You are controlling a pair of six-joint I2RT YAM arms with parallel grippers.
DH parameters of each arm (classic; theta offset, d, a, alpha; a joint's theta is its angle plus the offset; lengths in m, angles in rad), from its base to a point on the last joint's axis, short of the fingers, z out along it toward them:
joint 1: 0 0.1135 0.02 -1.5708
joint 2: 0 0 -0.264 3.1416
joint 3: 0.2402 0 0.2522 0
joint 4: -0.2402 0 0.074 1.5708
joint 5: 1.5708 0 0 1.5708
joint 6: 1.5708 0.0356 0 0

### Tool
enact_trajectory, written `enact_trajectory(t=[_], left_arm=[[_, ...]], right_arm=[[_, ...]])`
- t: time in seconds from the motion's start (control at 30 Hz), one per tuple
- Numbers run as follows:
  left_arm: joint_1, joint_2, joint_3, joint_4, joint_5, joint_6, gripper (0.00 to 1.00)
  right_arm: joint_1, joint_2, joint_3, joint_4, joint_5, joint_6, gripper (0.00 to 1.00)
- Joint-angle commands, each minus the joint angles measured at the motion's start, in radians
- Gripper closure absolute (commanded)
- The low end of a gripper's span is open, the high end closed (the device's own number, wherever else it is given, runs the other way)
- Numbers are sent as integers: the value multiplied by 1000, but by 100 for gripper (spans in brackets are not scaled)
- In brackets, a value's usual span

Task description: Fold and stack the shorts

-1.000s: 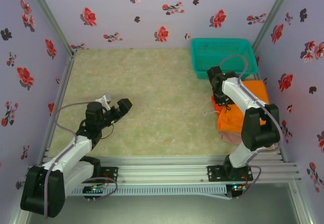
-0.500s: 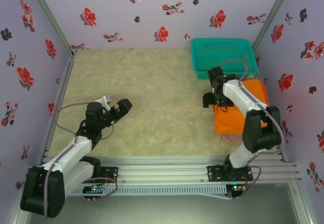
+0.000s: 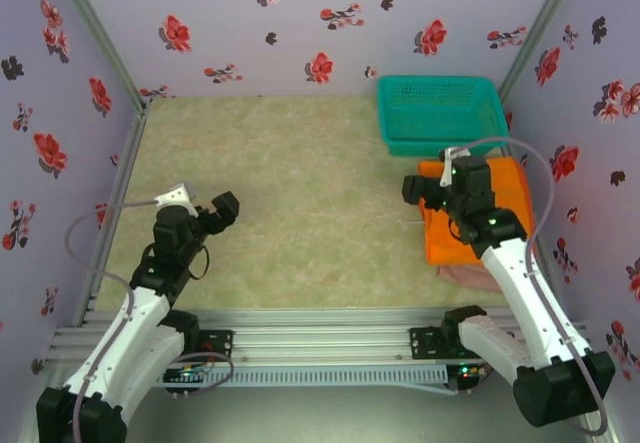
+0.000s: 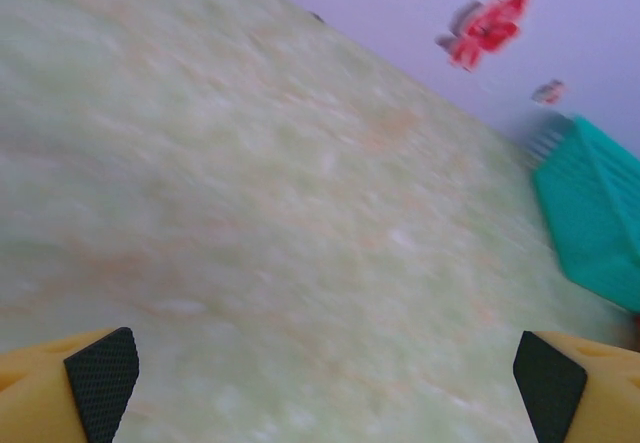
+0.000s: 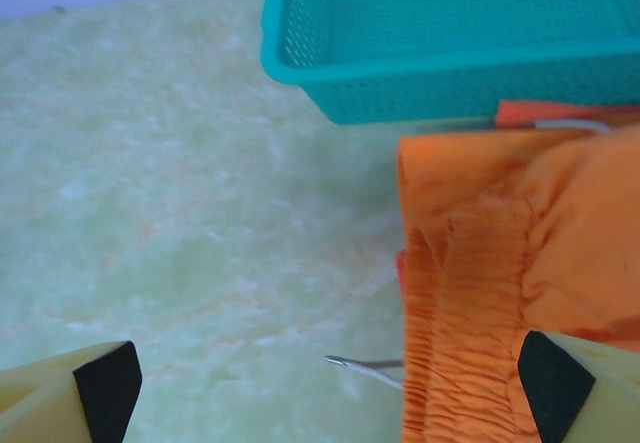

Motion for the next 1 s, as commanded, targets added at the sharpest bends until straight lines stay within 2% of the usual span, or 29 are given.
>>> enact_trajectory(t=[0.0, 0.07, 0.17, 0.3, 0.43, 0.5, 0.67, 0.87, 0.97], left_arm=[[10, -12, -21, 38, -288, 195, 1], [10, 3, -84, 177, -368, 278, 1], [12, 55, -160, 376, -450, 401, 1], [34, 185, -207, 602, -493, 538, 1], [88, 349, -252, 828, -478, 551, 1], [115, 440, -265, 936, -455, 555, 1], [165, 640, -264, 1155, -374, 563, 1], [227, 803, -219, 1235, -282, 546, 1], [242, 791, -220, 1217, -258, 531, 1]], right_arm=[[-4, 2, -141, 207, 208, -23, 1], [-3, 23, -251, 346, 223, -102, 1], [-4, 57, -360, 519, 358, -51, 1], [-17, 104, -469, 764, 431, -92, 1], [-49, 196, -526, 959, 390, -152, 1], [-73, 255, -520, 1012, 401, -141, 1], [-154, 340, -526, 1175, 297, -107, 1], [-228, 482, -511, 1322, 188, -92, 1], [-247, 561, -513, 1397, 126, -85, 1]])
